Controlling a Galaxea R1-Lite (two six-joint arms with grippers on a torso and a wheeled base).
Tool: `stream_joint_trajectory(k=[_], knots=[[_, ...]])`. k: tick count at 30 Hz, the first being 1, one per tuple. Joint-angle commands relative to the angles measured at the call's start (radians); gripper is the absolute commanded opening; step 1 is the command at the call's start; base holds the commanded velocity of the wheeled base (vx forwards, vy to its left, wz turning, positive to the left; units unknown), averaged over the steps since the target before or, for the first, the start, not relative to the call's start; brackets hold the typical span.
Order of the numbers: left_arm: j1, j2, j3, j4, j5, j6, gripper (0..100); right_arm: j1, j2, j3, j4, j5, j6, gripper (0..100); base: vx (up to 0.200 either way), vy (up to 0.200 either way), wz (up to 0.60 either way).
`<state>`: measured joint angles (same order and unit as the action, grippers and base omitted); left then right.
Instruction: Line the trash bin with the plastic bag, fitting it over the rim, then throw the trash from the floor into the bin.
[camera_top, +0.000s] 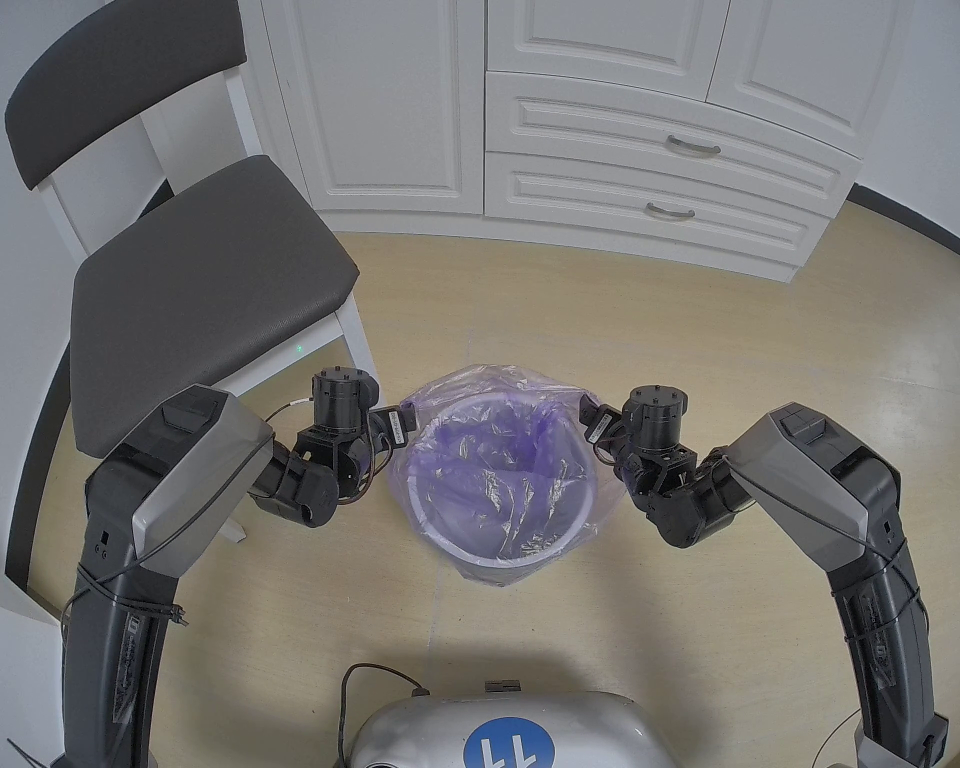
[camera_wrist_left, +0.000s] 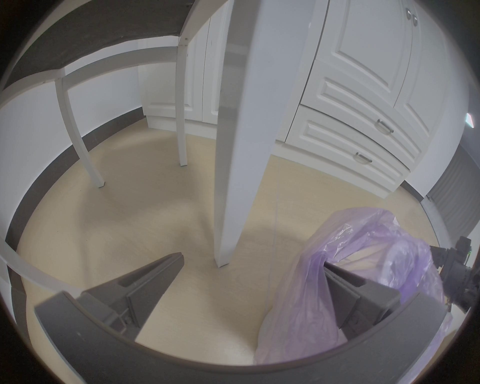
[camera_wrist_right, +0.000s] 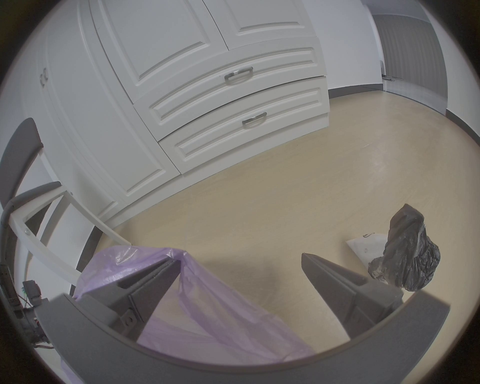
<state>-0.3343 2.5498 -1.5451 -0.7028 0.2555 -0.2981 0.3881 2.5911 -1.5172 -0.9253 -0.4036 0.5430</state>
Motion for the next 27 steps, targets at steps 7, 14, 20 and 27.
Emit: stream_joint_trajectory(k=[7, 14, 20, 27], knots=[[-0.002, -0.022, 0.051, 0.174, 0.002, 0.017, 100, -0.009, 0.032, 0.003, 0.013, 0.002, -0.005, 100, 0.000, 0.000, 0.00], [0.001, -0.028, 0.062, 0.221, 0.002, 0.039, 100, -0.009, 0.029, 0.009, 0.017, 0.002, -0.012, 100, 0.000, 0.000, 0.00], [0.003, -0.075, 0.080, 0.221, 0.002, 0.037, 100, -0.008, -0.043, 0.061, 0.013, 0.000, -0.018, 100, 0.000, 0.000, 0.00], [0.003, -0.203, 0.189, 0.224, -0.007, 0.057, 100, -0.005, -0.183, 0.221, 0.017, 0.002, -0.150, 100, 0.000, 0.000, 0.00]])
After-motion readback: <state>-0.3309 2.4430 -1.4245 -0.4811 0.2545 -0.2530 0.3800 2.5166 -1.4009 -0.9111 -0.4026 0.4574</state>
